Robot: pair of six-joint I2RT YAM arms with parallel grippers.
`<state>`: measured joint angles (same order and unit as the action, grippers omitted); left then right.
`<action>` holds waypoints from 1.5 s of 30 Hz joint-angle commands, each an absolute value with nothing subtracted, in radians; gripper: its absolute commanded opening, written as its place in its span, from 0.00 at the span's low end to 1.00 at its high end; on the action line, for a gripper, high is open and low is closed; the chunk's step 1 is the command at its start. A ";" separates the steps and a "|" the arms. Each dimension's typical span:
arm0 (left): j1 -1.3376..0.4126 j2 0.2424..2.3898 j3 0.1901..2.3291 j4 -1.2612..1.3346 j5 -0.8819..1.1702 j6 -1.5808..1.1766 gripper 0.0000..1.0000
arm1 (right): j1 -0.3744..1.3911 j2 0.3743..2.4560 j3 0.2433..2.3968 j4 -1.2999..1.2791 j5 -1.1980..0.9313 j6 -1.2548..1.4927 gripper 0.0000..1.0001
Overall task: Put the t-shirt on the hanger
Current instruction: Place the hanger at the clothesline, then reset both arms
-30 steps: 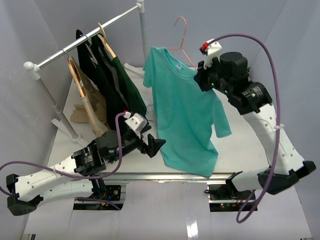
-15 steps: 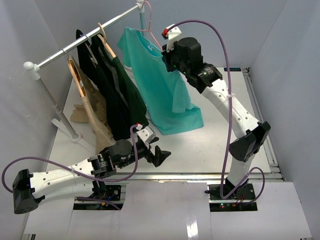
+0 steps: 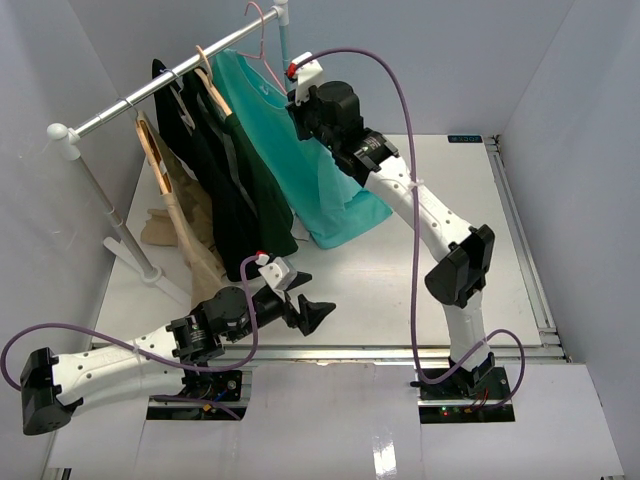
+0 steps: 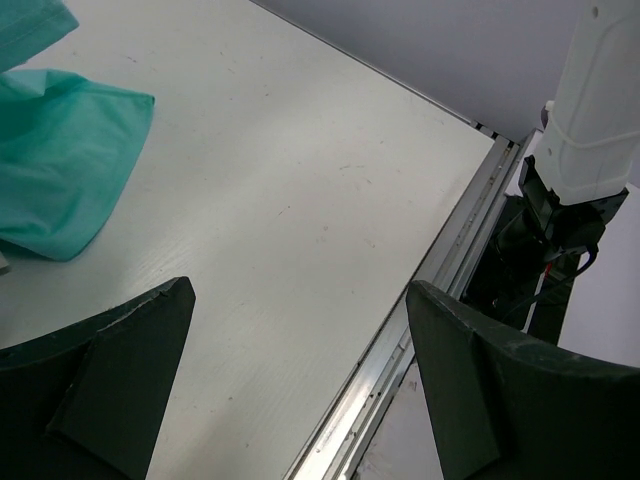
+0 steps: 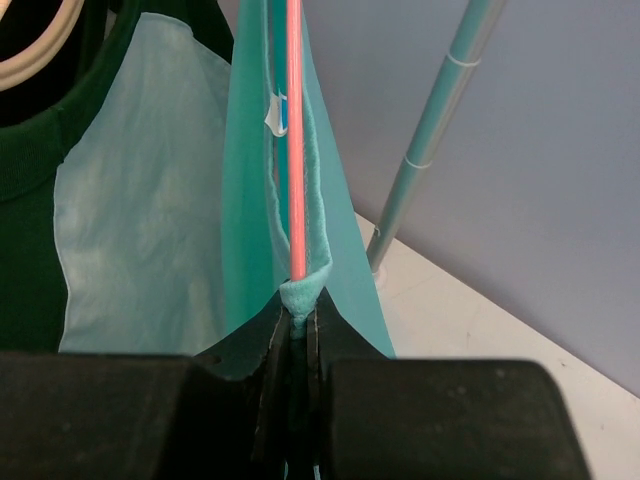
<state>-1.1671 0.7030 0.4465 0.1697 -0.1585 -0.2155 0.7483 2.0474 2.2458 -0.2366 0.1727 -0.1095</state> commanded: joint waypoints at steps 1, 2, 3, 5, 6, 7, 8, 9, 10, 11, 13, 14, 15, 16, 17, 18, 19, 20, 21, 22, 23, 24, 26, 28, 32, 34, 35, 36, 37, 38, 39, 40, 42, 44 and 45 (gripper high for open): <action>-1.172 0.708 0.441 0.191 -0.156 -0.222 0.98 | 0.762 2.079 2.292 -0.051 0.165 -0.124 0.08; -1.172 0.706 0.439 0.189 -0.159 -0.224 0.98 | 0.765 2.091 2.287 -0.035 0.167 -0.128 0.08; -1.172 0.706 0.439 0.189 -0.160 -0.223 0.98 | 0.765 2.094 2.286 -0.028 0.165 -0.125 0.08; -1.172 0.696 0.436 0.186 -0.169 -0.221 0.98 | 0.765 2.132 2.324 -0.035 0.162 -0.122 0.08; -1.171 0.696 0.437 0.184 -0.173 -0.221 0.98 | 0.765 2.143 2.330 -0.037 0.165 -0.123 0.08; -1.172 0.693 0.435 0.185 -0.176 -0.221 0.98 | 0.765 2.152 2.329 -0.033 0.168 -0.125 0.08; -1.172 0.692 0.434 0.187 -0.178 -0.222 0.98 | 0.765 2.158 2.326 -0.030 0.171 -0.129 0.08; -1.172 0.693 0.433 0.188 -0.177 -0.222 0.98 | 0.765 2.164 2.321 -0.027 0.177 -0.133 0.08; -1.172 0.695 0.433 0.189 -0.176 -0.222 0.98 | 0.765 2.169 2.315 -0.024 0.183 -0.136 0.08; -1.172 0.697 0.433 0.190 -0.177 -0.222 0.98 | 0.765 2.169 2.304 -0.019 0.187 -0.139 0.08; -1.171 0.706 0.436 0.187 -0.184 -0.221 0.98 | 0.765 2.168 2.282 -0.013 0.186 -0.145 0.08; -1.170 0.711 0.437 0.186 -0.185 -0.221 0.98 | 0.765 2.168 2.279 -0.014 0.182 -0.147 0.09; -1.170 0.714 0.438 0.186 -0.183 -0.221 0.98 | 0.765 2.169 2.280 -0.017 0.177 -0.149 0.12; -1.170 0.716 0.438 0.187 -0.183 -0.221 0.98 | 0.766 2.163 2.280 -0.022 0.171 -0.150 0.23; -1.170 0.719 0.436 0.190 -0.184 -0.221 0.98 | 0.767 2.154 2.278 -0.028 0.165 -0.150 0.38; -1.172 0.721 0.436 0.191 -0.186 -0.221 0.98 | 0.767 2.144 2.278 -0.045 0.164 -0.150 0.55; -1.172 0.724 0.435 0.192 -0.191 -0.218 0.98 | 0.769 2.123 2.276 -0.070 0.172 -0.151 0.69; -1.172 0.728 0.434 0.192 -0.197 -0.215 0.98 | 0.772 2.096 2.274 -0.097 0.184 -0.152 0.82; -1.172 0.730 0.433 0.193 -0.201 -0.209 0.98 | 0.775 2.072 2.270 -0.125 0.195 -0.149 0.92; -1.171 0.729 0.432 0.201 -0.205 -0.203 0.98 | 0.777 2.032 2.257 -0.158 0.214 -0.136 0.93; -1.171 0.729 0.430 0.209 -0.208 -0.198 0.98 | 0.778 1.984 2.235 -0.201 0.238 -0.106 0.90; -1.171 0.728 0.426 0.214 -0.211 -0.193 0.98 | 0.778 1.945 2.200 -0.276 0.254 -0.060 0.90; -1.170 0.721 0.422 0.215 -0.227 -0.187 0.98 | 0.787 1.801 1.972 -0.368 0.267 0.054 0.90; -1.170 0.715 0.419 0.222 -0.248 -0.183 0.98 | 0.807 1.611 1.640 -0.353 0.337 0.151 0.90; -1.170 0.711 0.412 0.231 -0.282 -0.158 0.98 | 0.821 1.245 1.139 -0.148 0.400 0.212 0.90; -1.170 0.701 0.424 0.217 -0.300 -0.144 0.98 | 0.822 1.100 1.048 -0.139 0.394 0.231 0.90; -1.170 0.693 0.427 0.212 -0.308 -0.138 0.98 | 0.823 1.037 1.014 -0.142 0.387 0.238 0.90; -1.170 0.679 0.424 0.213 -0.314 -0.134 0.98 | 0.824 0.978 0.976 -0.149 0.379 0.240 0.90; -1.170 0.666 0.420 0.215 -0.319 -0.129 0.98 | 0.825 0.919 0.937 -0.156 0.370 0.242 0.90; -1.170 0.654 0.414 0.221 -0.321 -0.126 0.98 | 0.825 0.880 0.907 -0.162 0.367 0.242 0.90; -1.170 0.643 0.410 0.225 -0.321 -0.126 0.98 | 0.827 0.841 0.881 -0.173 0.364 0.250 0.90; -1.170 0.626 0.405 0.224 -0.322 -0.126 0.98 | 0.826 0.788 0.829 -0.201 0.343 0.243 0.90; -1.170 0.602 0.399 0.217 -0.319 -0.127 0.98 | 0.827 0.703 0.782 -0.248 0.333 0.239 0.90; -1.170 0.590 0.399 0.212 -0.306 -0.130 0.98 | 0.827 0.631 0.722 -0.271 0.318 0.228 0.90; -1.170 0.588 0.399 0.215 -0.298 -0.129 0.98 | 0.827 0.594 0.689 -0.269 0.316 0.221 0.90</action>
